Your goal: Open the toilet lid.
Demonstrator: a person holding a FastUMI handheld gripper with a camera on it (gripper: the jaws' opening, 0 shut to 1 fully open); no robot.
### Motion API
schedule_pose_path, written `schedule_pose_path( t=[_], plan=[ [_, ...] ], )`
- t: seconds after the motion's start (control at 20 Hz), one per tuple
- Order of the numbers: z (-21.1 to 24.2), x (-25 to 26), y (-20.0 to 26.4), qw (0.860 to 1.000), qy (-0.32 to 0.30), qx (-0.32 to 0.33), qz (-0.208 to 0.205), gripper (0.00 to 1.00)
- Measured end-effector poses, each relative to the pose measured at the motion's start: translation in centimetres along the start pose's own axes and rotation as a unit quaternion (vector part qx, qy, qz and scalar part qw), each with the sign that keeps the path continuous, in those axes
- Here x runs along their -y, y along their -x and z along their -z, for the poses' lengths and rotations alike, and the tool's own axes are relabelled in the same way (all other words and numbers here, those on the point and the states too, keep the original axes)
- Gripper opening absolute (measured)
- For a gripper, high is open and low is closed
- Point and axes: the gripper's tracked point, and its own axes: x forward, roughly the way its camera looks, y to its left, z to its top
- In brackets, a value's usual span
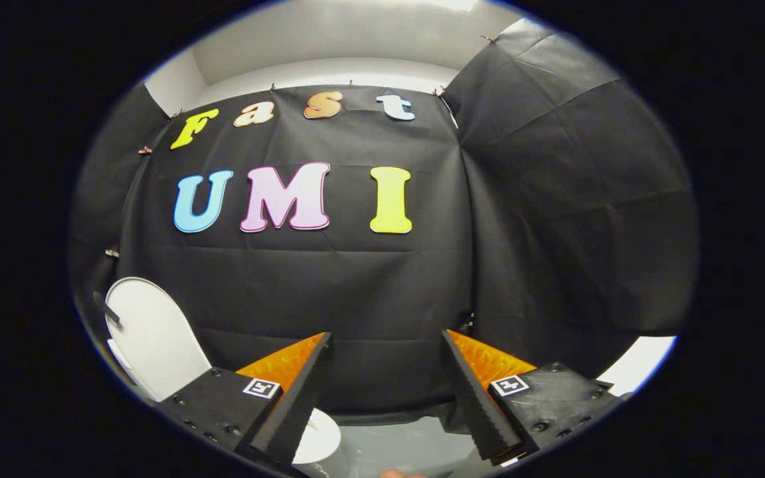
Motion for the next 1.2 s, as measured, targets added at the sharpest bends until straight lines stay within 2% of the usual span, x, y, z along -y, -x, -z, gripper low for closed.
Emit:
schedule_pose_path(
  t=[0.3,1.2],
  plan=[
    [0.3,0.2,0.0,0.999,0.042,0.001,0.004,0.99],
    [0.1,-1.7,0.2,0.999,0.041,0.008,-0.023,0.98]
  ],
)
